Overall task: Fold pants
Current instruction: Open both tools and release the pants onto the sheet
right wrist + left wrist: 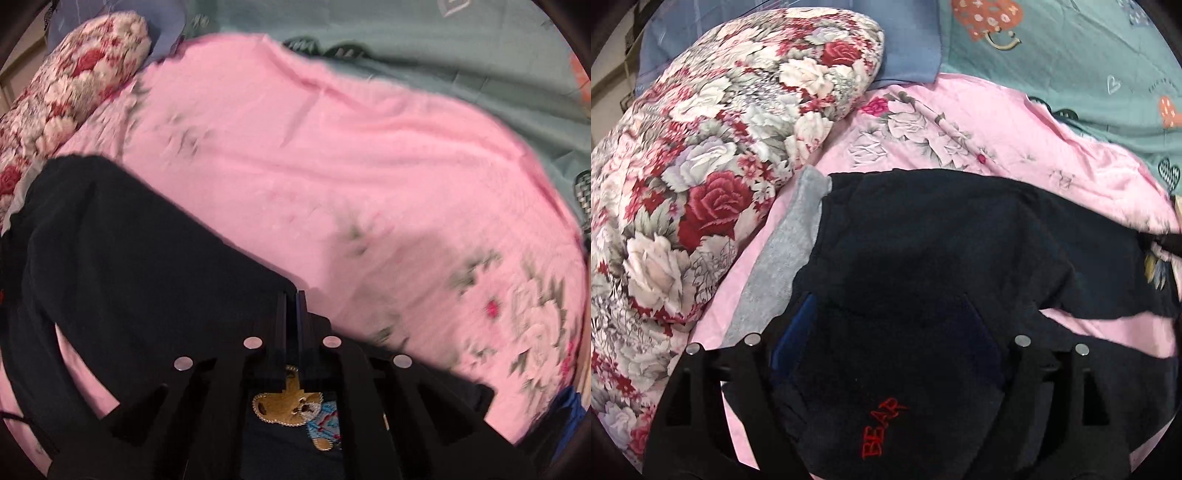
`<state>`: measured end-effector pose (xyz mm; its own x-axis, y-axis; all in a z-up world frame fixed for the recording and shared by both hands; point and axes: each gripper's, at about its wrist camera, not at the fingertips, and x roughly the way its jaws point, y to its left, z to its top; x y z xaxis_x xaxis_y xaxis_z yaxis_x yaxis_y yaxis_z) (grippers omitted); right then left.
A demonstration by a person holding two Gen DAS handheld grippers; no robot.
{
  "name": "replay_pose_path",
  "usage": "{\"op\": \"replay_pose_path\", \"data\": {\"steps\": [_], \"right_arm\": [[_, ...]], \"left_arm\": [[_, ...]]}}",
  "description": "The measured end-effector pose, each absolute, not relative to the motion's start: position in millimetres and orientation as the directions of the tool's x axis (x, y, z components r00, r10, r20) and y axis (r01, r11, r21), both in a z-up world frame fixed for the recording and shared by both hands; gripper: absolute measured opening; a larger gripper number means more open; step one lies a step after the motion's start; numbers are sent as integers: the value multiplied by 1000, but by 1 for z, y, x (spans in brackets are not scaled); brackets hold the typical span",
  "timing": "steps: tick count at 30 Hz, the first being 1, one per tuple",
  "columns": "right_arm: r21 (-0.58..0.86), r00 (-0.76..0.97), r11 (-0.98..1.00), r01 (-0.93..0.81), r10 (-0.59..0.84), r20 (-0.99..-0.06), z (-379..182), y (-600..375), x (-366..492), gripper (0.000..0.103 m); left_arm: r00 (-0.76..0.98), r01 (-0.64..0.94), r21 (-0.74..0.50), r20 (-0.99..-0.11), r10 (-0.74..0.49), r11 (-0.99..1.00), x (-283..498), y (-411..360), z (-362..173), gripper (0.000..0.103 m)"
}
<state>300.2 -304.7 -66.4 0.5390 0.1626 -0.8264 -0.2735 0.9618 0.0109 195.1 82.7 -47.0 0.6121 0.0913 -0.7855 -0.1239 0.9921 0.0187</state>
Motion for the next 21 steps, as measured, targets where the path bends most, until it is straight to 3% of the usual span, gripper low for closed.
{"op": "replay_pose_path", "data": {"steps": [4,6,7,8,10,12,18,21], "right_arm": [[24,518,978,-208,131,-845,-76,-314,325,6],[-43,534,980,-193,68,-843,-84,-310,325,20],[-111,538,981,-159,-9,-843,-82,-310,324,47],[-113,551,984,-137,-19,-834,-76,-316,320,53],[38,580,994,-99,88,-810,-57,-347,304,53],[109,592,994,8,83,-802,-46,-386,284,53],[75,548,983,165,-28,-836,-58,-451,243,53],[192,541,952,238,35,-841,-73,-467,241,53]], "left_arm": [[575,-181,57,-804,153,982,209,89,-61,81],[553,-186,55,-820,151,981,212,92,-66,81],[548,-185,57,-823,151,981,212,93,-66,81],[552,-182,55,-820,148,982,210,94,-65,81],[570,-181,47,-809,144,982,205,96,-61,81],[587,-177,44,-797,141,983,199,96,-56,82],[635,-133,15,-767,97,991,179,80,-41,82],[647,-103,-1,-759,66,995,169,68,-35,84]]}}
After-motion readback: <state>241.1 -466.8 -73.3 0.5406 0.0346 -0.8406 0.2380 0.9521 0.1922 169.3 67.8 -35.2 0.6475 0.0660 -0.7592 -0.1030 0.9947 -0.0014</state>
